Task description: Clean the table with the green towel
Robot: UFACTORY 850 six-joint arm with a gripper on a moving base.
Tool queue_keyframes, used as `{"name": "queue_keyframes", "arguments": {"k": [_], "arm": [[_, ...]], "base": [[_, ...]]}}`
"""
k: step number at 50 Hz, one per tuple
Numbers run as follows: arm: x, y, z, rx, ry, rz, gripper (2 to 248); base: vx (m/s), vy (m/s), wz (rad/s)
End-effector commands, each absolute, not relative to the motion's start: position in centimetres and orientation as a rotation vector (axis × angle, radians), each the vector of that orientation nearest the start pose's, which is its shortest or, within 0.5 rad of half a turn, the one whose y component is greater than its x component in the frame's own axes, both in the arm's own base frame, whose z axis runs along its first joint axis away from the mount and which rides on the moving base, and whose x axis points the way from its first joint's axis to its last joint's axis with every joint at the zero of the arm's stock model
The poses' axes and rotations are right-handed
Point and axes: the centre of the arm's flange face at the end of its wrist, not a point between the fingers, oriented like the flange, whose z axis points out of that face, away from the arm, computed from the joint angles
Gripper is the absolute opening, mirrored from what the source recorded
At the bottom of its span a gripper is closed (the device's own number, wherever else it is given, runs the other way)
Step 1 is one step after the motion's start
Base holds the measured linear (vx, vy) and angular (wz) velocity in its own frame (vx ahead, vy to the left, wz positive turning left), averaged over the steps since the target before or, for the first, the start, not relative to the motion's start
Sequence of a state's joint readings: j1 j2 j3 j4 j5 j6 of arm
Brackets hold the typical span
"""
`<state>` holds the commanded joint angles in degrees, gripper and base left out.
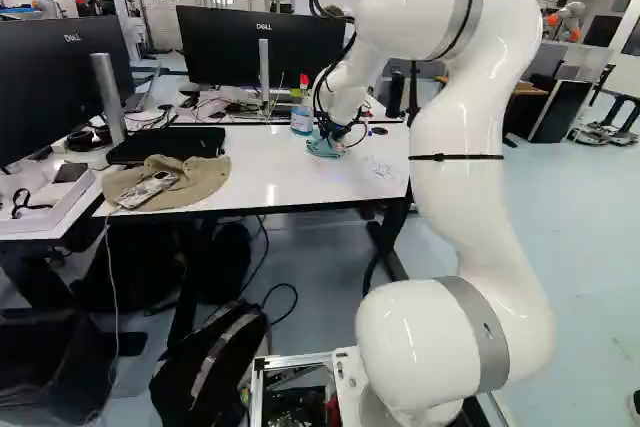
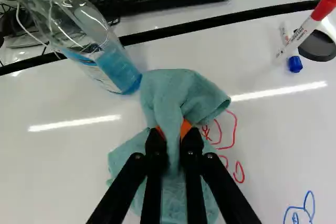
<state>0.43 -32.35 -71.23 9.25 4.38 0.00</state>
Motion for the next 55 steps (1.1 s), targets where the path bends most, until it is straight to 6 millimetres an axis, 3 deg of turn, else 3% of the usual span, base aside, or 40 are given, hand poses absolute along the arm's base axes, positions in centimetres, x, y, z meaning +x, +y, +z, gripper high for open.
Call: {"name": "queue_keyframes", "arguments": {"k": [16,33,55], "arm": [[65.7,-2.2,39.0,-2.872,0.284,-1.146,46],[64.4,-5.0,39.1,-2.885,0.349,-1.139,46],[60.5,-4.7,39.5,-2.903,0.352,-1.098,46]], "base": [[0.0,0.0,0.0],[0.0,0.0,0.0],[0.0,0.0,0.0]]}}
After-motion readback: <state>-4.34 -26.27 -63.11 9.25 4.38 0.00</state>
